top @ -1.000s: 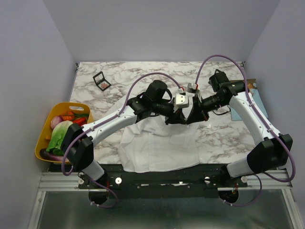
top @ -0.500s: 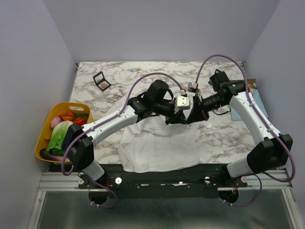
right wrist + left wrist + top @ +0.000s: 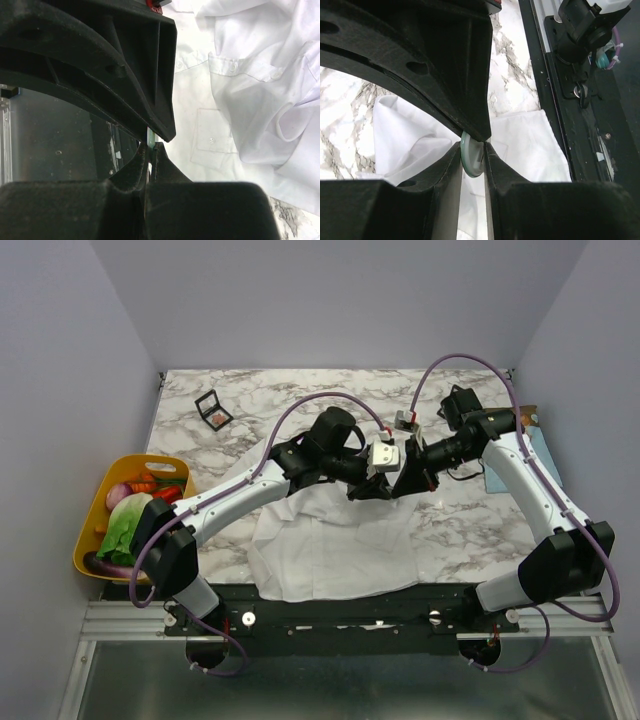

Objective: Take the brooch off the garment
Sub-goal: Close the brooch, then place the brooch in the brooch box.

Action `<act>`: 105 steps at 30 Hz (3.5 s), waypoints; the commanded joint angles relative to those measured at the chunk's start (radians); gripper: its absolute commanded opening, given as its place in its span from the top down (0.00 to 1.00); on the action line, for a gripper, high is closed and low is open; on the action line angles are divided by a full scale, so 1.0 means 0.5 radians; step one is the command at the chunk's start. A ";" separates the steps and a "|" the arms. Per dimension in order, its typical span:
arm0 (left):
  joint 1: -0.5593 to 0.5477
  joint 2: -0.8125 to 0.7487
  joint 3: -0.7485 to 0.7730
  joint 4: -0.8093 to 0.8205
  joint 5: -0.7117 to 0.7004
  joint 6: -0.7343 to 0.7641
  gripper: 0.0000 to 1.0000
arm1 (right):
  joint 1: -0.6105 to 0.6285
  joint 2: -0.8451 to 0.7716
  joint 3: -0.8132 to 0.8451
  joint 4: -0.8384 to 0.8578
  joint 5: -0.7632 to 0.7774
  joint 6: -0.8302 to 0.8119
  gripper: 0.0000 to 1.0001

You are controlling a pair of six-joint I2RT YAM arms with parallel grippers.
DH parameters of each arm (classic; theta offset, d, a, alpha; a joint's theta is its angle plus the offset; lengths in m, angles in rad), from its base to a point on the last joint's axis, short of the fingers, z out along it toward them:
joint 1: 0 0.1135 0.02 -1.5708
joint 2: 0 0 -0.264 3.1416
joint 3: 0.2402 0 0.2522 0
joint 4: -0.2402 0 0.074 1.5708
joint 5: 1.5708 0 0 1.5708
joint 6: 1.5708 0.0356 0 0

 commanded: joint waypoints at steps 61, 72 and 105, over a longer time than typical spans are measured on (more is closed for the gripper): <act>0.803 -0.925 -0.571 -0.258 -0.183 0.183 0.01 | -0.037 0.081 -0.244 1.439 2.370 0.560 0.99; 0.886 -1.204 -0.577 -0.556 -0.759 -0.114 0.01 | -0.141 0.667 0.179 1.587 2.751 0.456 0.99; 1.060 -1.560 -0.786 -0.657 -0.987 -0.010 0.01 | -0.371 1.717 1.122 1.700 2.896 0.238 0.99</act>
